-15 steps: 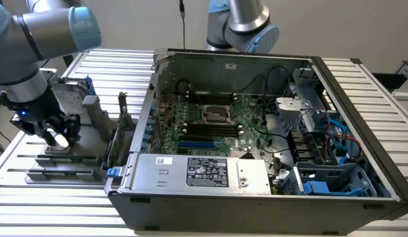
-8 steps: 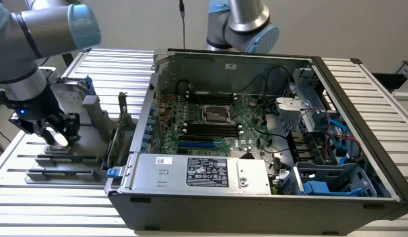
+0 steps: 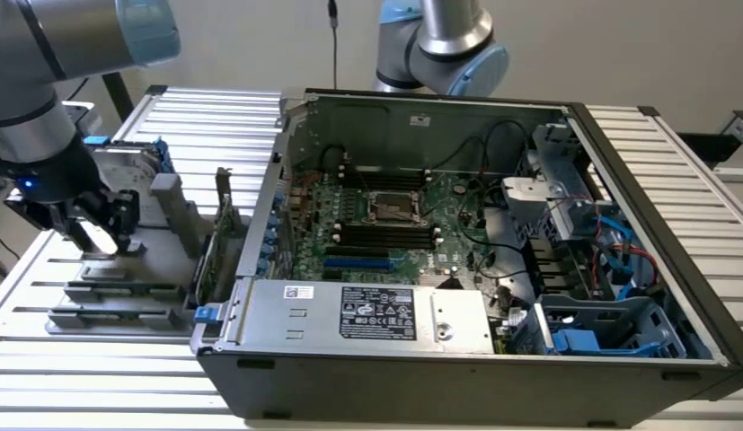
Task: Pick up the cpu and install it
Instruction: 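Pick up the cpu and move it towards the insertion slot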
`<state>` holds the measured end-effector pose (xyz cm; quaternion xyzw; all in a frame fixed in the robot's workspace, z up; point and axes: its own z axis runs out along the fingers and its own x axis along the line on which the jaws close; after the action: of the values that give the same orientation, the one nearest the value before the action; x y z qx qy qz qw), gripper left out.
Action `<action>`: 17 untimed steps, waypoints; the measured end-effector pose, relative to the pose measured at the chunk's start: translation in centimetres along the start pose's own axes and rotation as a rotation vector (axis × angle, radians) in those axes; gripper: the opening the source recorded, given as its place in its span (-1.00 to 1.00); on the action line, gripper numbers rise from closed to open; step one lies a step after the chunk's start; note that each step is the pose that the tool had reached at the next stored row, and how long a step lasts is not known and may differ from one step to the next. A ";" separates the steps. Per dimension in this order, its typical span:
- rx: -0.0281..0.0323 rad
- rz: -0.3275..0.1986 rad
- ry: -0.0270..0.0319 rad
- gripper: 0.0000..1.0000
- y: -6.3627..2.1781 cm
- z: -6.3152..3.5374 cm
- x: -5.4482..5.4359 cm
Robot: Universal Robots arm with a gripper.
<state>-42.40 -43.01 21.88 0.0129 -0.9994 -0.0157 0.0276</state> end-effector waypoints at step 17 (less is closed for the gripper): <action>-0.0002 0.000 0.0030 0.10 0.19 -7.83 -2.0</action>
<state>-39.99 -43.01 29.59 0.0128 -0.9994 -0.0158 0.0291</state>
